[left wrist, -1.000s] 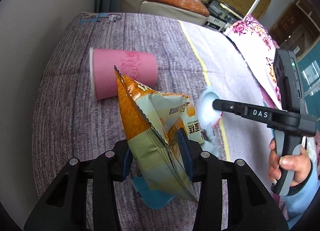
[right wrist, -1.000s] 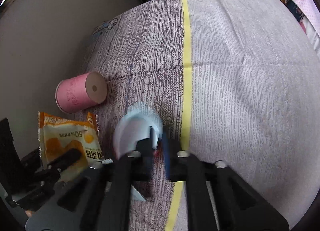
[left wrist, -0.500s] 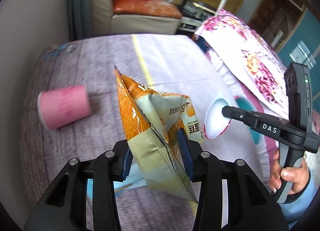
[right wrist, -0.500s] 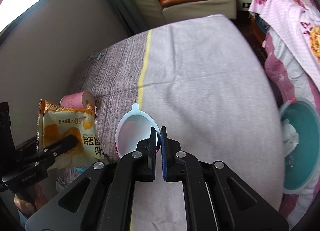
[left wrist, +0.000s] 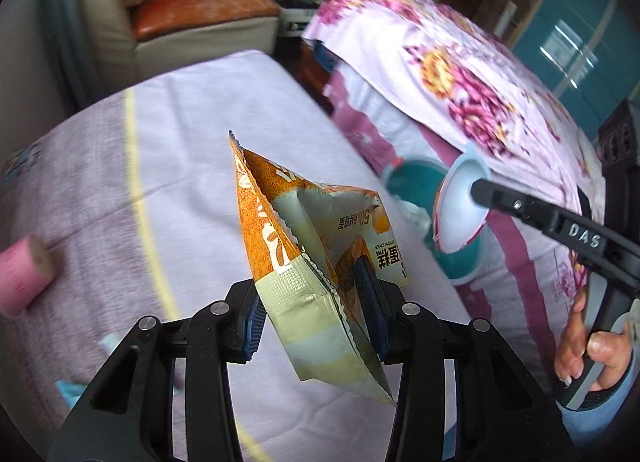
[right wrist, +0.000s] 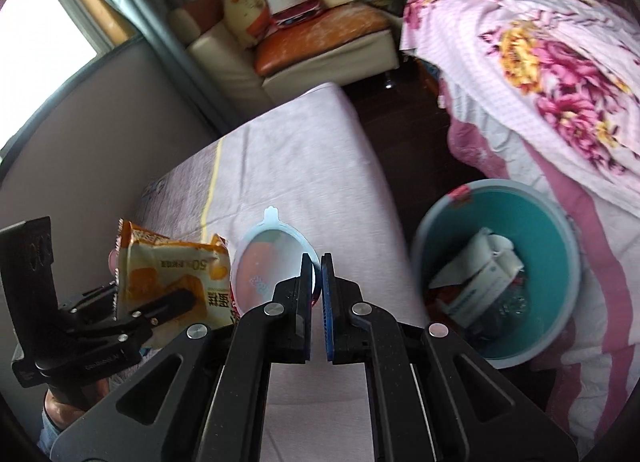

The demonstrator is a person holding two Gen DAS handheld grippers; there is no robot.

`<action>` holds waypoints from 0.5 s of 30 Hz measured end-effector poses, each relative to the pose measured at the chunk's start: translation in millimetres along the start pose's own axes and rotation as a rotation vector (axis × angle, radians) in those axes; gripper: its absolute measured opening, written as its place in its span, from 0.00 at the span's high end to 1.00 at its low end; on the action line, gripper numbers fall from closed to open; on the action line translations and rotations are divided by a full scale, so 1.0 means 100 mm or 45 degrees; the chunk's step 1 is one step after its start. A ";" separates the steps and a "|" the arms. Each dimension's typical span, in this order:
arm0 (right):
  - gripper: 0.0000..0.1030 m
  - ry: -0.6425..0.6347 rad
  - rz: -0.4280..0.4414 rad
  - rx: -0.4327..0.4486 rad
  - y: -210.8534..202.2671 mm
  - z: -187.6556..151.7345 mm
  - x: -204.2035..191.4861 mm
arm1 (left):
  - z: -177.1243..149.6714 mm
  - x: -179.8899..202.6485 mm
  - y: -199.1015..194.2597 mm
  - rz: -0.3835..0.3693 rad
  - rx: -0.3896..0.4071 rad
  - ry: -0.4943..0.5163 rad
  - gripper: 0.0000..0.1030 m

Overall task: Collect trash
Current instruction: 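Carry the wrapper and yogurt cup over the teal bin and open both grippers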

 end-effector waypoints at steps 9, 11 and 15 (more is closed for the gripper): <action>0.95 0.197 -0.091 0.052 -0.09 0.01 0.88 | 0.18 0.61 0.65 -0.055 -0.115 0.099 0.58; 0.95 0.236 -0.102 0.043 -0.07 0.00 1.06 | 0.21 0.72 0.79 -0.066 -0.143 0.118 0.58; 0.95 0.280 -0.108 0.027 -0.02 -0.01 1.31 | 0.25 0.87 1.02 -0.069 -0.186 0.141 0.58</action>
Point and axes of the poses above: each gripper's, at about its wrist camera, not at the fingertips, and y roughly the way its jaws point, x to its right, z to its top, the point moved 2 cm from there along y, roughly the way its jaws point, and after that the axes turned 14 degrees about -z, right-handed, at the moved point
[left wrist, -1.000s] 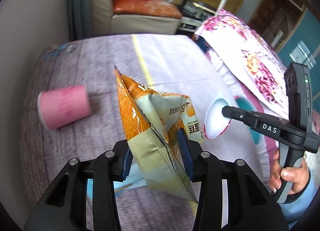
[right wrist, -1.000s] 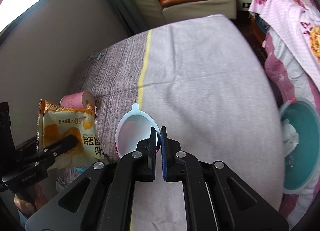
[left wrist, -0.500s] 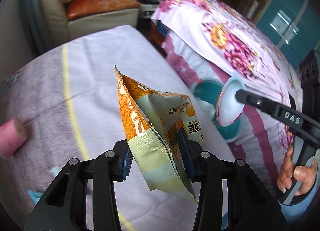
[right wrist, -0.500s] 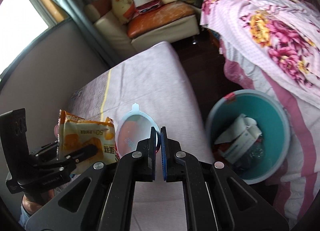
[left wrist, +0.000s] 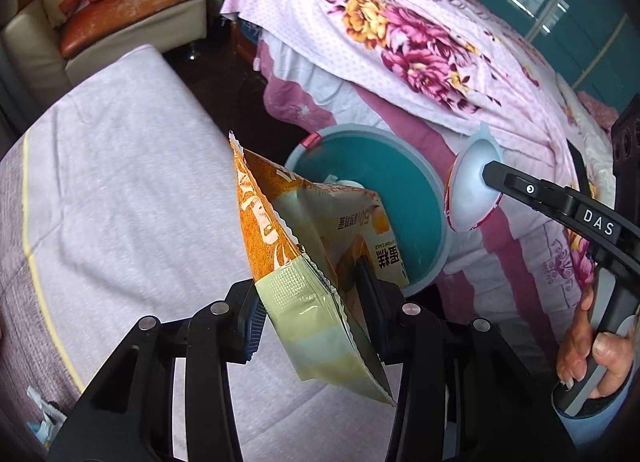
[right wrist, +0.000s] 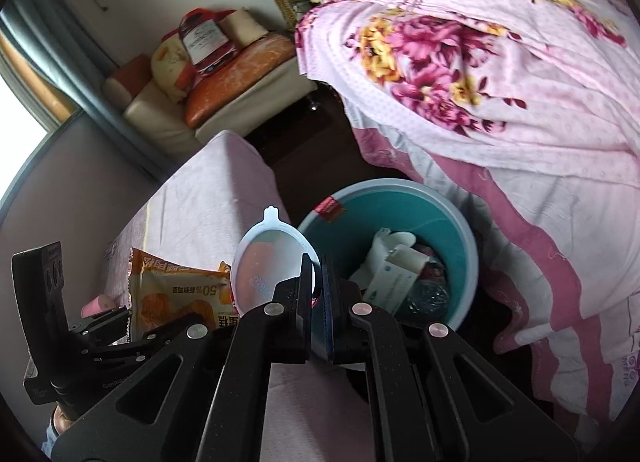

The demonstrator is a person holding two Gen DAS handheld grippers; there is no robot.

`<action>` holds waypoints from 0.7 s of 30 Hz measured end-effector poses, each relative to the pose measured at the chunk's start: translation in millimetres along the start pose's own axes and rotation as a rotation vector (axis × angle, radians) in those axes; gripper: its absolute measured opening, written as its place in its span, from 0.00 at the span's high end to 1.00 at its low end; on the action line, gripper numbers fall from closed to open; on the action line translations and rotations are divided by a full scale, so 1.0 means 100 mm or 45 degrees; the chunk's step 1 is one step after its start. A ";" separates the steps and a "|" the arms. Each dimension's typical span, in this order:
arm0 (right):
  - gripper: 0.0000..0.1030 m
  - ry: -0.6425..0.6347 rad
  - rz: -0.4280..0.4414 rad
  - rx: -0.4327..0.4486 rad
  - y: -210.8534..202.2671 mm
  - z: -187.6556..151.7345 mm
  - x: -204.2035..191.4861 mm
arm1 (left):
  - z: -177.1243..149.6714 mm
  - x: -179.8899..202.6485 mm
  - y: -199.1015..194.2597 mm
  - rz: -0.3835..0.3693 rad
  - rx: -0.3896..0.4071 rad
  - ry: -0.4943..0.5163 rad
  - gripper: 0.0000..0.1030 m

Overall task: Collect trash
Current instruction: 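Carry the wrapper and yogurt cup over the teal bin and open both grippers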

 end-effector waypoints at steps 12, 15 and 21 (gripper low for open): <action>0.95 0.056 -0.042 -0.020 0.17 0.03 0.34 | 0.13 0.16 0.44 -0.011 -0.096 0.041 0.57; 0.95 0.069 -0.059 -0.026 0.17 0.04 0.40 | 0.16 0.19 0.50 -0.016 -0.103 0.049 0.56; 0.95 0.083 -0.090 -0.029 0.18 0.08 0.48 | 0.24 0.25 0.58 -0.029 -0.101 0.052 0.36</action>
Point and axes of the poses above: each gripper's, at about its wrist camera, not at the fingertips, and y roughly the way its jaws point, x to its right, z to its top, the point moved 2 cm from there along y, roughly the way its jaws point, and after that the axes turned 14 degrees about -z, right-handed, at the moved point
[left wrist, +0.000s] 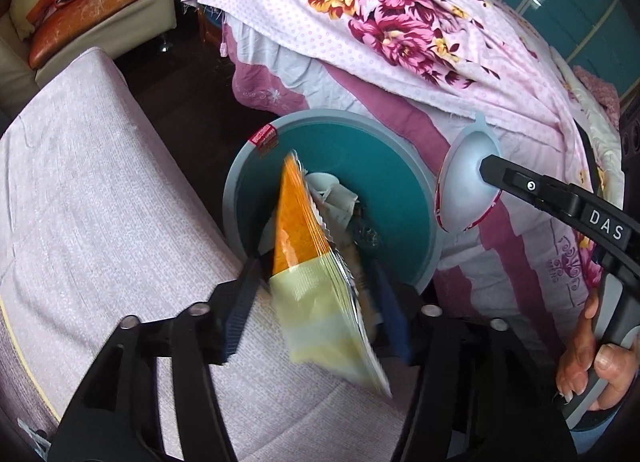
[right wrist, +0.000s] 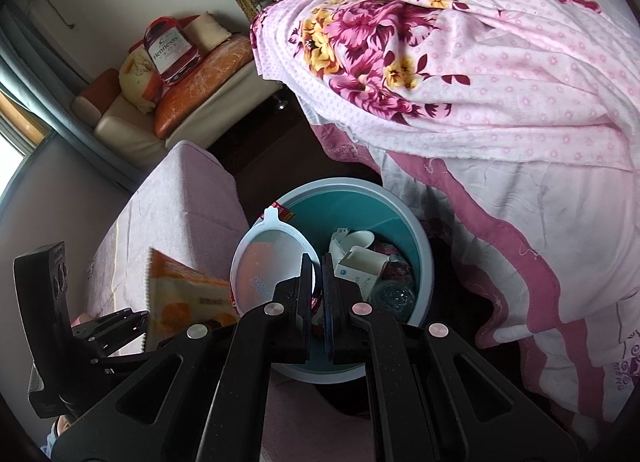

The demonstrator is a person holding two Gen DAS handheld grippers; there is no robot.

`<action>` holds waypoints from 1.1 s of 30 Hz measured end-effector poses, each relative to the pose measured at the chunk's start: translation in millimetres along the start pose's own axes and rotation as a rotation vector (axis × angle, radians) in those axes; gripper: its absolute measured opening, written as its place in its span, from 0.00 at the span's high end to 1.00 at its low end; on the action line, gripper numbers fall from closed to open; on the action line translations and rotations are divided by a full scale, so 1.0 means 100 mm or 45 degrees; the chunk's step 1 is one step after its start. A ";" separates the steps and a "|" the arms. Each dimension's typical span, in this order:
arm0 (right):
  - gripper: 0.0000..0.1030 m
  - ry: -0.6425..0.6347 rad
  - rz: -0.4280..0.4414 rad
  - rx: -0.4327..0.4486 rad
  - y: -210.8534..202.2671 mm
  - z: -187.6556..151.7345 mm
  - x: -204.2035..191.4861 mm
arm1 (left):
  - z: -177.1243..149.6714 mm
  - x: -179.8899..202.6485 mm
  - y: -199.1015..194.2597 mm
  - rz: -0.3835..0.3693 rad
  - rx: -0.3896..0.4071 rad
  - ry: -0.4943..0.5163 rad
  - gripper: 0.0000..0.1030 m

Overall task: Collect trash
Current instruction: 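Carry the wrapper and yogurt cup over the teal bin and open both grippers, then move both grippers back to the table toward the pink cup and blue wrapper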

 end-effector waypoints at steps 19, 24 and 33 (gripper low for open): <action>0.93 -0.048 -0.057 -0.046 0.08 -0.03 -0.20 | -0.19 -0.21 -0.22 0.022 0.018 -0.048 0.14; 0.60 -0.056 -0.074 -0.077 0.14 -0.06 -0.30 | -0.27 -0.30 -0.33 0.019 0.036 -0.070 0.14; 0.25 -0.115 -0.094 -0.081 0.11 -0.11 -0.54 | -0.45 -0.55 -0.56 0.004 0.080 -0.143 0.12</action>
Point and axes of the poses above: each gripper's, at about its wrist camera, not at the fingertips, and y roughly the way its jaws point, x to its right, z to its top, the point moved 2 cm from there along y, roughly the way its jaws point, and after that the axes turned 14 degrees about -z, right-handed, at the moved point
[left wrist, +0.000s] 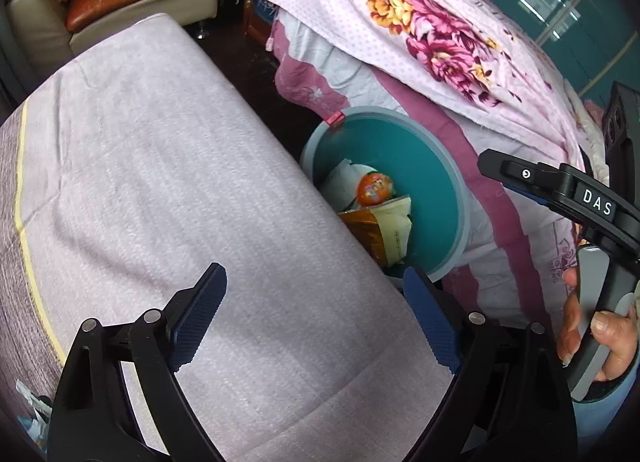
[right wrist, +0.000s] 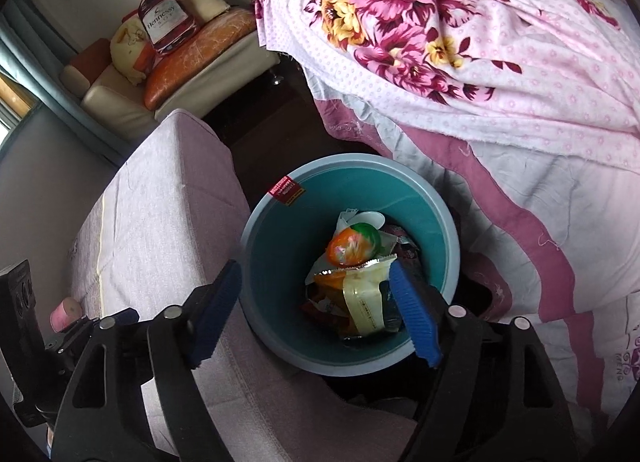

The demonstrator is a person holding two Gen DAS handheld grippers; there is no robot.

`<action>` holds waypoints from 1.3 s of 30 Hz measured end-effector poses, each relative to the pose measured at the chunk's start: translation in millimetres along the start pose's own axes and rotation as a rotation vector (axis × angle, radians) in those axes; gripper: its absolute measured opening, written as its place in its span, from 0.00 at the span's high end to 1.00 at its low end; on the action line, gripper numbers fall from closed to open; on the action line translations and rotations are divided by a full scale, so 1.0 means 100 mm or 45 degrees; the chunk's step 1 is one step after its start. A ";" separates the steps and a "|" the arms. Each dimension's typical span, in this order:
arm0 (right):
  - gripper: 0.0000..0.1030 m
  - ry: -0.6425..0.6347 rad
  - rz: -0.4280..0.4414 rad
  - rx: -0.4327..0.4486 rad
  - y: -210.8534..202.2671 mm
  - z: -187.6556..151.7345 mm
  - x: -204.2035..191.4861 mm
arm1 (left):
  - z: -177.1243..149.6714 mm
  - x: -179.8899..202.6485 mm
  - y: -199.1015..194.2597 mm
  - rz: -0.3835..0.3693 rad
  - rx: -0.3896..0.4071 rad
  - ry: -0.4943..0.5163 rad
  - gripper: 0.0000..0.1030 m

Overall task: Collect trash
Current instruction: 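Move both grippers back to the table toward the pink cup and blue wrapper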

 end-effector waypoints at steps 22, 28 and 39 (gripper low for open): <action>0.25 -0.469 0.059 0.035 -0.44 -0.33 -1.35 | -0.72 -0.90 -1.06 0.050 0.186 -0.203 0.08; 0.25 -0.682 0.149 0.018 -0.54 -0.59 -2.00 | -1.08 -1.37 -1.55 0.122 0.266 -0.319 0.06; 0.25 -1.278 0.241 0.020 -0.56 -1.31 -3.32 | -1.76 -2.09 -2.17 0.295 0.336 -0.463 0.06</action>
Point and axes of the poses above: each gripper's, at about its wrist camera, not at the fingertips, and y roughly the way its jaws point, x to its right, z to its top, the point moved 2 cm from there along y, roughly the way its jaws point, and after that the axes turned 14 degrees about -z, right-handed, at the moved point
